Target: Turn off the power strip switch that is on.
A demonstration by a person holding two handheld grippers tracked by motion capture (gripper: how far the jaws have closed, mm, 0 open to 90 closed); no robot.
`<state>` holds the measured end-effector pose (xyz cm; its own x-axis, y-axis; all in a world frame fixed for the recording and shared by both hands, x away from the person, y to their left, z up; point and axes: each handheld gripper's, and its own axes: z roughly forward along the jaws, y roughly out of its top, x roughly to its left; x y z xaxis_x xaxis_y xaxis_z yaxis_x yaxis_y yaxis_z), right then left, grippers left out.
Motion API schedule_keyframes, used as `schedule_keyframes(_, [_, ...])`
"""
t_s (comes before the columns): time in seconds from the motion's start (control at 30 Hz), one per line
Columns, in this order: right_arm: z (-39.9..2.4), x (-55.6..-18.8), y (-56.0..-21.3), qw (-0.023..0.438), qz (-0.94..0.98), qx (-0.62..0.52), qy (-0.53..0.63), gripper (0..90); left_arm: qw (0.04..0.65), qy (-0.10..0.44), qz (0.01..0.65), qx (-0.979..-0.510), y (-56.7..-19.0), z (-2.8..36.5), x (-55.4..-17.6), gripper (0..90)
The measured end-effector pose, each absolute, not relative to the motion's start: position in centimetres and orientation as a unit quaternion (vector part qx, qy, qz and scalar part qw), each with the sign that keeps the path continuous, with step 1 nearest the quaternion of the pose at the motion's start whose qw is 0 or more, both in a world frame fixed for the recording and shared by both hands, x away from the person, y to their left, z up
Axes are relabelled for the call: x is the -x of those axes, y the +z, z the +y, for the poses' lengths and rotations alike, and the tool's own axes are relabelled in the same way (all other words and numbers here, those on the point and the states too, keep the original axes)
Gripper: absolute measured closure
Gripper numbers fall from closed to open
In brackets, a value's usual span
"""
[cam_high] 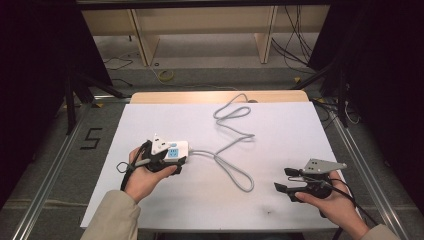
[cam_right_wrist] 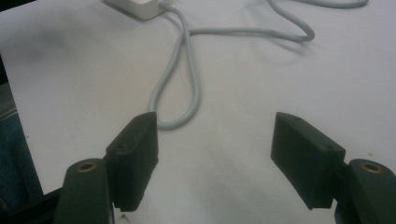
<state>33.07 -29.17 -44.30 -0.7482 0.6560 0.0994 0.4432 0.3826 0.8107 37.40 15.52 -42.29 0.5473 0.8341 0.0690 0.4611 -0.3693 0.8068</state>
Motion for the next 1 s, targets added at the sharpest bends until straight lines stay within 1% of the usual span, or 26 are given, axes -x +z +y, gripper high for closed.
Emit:
schedule_keyframes(0.3, [-29.2, -33.1, -44.3, 0.12, 0.822, -0.335, 0.445, 32.1, 0.382, 0.245, 0.387, -0.803, -42.8, 15.4, -35.6, 22.7])
schedule_keyframes(0.6, [-29.2, -33.1, -44.4, 0.116, 0.822, -0.335, 0.446, 31.7, 0.388, 0.253, 0.378, -0.801, -42.9, 16.1, -33.9, 21.2])
schedule_keyframes(0.83, [-29.2, -33.0, -44.4, 0.115, 0.82, -0.336, 0.448, 31.2, 0.386, 0.262, 0.38, -0.799, -43.2, 17.3, -32.7, 21.2])
schedule_keyframes(1.0, [-29.2, -33.0, -44.4, 0.116, 0.821, -0.332, 0.449, 30.9, 0.385, 0.257, 0.388, -0.797, -43.7, 18.0, -31.8, 21.2])
